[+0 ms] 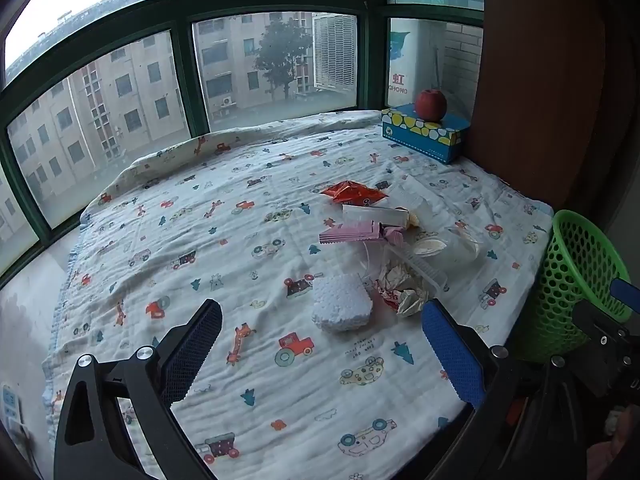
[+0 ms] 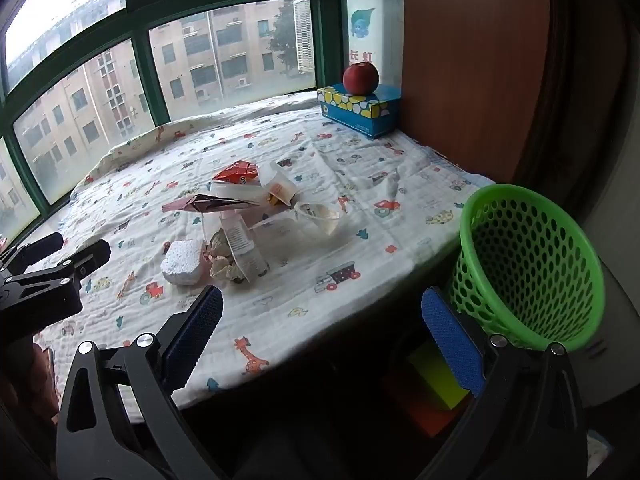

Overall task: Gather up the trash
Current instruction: 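Move both tools toward the pile of trash on the bed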

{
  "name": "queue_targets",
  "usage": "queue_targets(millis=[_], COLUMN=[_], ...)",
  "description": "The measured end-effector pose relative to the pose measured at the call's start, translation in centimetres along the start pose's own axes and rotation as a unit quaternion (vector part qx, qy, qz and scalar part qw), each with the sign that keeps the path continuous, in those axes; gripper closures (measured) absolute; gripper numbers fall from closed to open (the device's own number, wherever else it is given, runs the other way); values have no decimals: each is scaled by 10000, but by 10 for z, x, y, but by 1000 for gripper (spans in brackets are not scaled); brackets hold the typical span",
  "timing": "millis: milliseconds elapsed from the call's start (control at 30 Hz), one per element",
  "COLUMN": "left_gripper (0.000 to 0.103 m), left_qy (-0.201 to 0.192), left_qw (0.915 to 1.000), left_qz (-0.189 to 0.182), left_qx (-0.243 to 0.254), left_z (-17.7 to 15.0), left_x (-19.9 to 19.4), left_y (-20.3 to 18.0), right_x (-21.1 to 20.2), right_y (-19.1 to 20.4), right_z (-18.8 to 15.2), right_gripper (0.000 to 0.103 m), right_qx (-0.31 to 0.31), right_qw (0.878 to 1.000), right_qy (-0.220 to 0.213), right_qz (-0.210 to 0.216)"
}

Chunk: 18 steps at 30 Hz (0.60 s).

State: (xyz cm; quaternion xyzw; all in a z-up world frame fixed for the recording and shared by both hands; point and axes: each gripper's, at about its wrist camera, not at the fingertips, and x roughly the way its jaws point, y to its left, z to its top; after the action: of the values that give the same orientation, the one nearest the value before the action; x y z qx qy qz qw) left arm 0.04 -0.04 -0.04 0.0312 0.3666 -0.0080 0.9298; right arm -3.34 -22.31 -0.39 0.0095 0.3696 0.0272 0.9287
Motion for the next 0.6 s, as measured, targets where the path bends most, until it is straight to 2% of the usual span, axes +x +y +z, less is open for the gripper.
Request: queue_targets(millis=[600], left_gripper=[6], left_qy=[137], left_qw=[9997], left_qz=[-84], left_qx=[-164], left_z=[-1], left_x=[10], left_y=[6], right_x=[2], right_y=[-3], right_z=[1], right_gripper=[5], right_qx=[90], right_qw=[10000], right_qy=[24], right_qz=[34])
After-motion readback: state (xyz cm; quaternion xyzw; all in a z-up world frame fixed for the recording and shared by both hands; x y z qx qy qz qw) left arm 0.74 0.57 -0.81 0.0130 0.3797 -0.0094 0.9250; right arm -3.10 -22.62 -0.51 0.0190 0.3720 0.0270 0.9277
